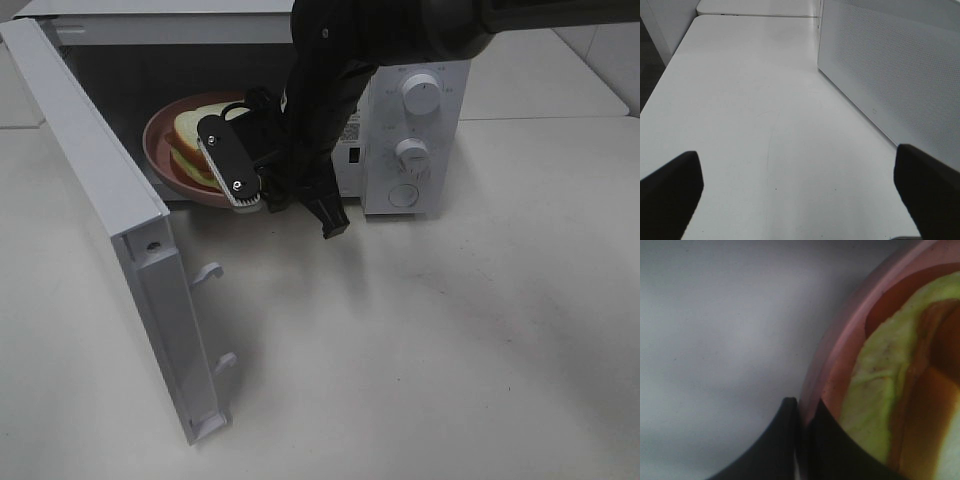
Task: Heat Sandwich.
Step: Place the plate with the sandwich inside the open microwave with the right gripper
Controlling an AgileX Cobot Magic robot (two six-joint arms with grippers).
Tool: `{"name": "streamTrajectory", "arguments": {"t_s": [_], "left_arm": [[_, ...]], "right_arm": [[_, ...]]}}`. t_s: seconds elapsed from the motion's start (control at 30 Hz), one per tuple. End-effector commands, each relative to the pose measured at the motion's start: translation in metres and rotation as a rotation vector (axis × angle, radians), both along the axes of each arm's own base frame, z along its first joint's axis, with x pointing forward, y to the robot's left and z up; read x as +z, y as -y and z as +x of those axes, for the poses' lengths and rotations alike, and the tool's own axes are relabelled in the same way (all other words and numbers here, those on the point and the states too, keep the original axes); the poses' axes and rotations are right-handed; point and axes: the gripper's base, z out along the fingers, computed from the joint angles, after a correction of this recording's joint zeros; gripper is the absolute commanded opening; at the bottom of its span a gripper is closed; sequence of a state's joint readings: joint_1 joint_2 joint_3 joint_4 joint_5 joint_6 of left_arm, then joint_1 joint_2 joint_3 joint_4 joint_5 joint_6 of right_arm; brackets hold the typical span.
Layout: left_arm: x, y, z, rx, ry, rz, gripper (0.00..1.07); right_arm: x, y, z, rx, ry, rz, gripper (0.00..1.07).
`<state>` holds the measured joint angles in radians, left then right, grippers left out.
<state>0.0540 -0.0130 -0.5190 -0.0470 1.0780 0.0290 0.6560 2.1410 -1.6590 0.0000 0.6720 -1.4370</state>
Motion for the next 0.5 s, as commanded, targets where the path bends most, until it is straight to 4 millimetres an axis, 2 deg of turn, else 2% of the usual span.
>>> {"name": "streamTrajectory", "arguments": {"t_s": [0.03,0.5], "left_arm": [[-0.001,0.001,-0.001,-0.007,0.009,-0.011,0.96],[-0.001,0.001,-0.001,-0.007,0.009,-0.009,0.96]], "right_arm": [[0.007,-0.006,0.007,-0.02,0.025,0.022,0.01],[0.002,-0.022,0.034,-0.083,0.049,0.019,0.01]]}}
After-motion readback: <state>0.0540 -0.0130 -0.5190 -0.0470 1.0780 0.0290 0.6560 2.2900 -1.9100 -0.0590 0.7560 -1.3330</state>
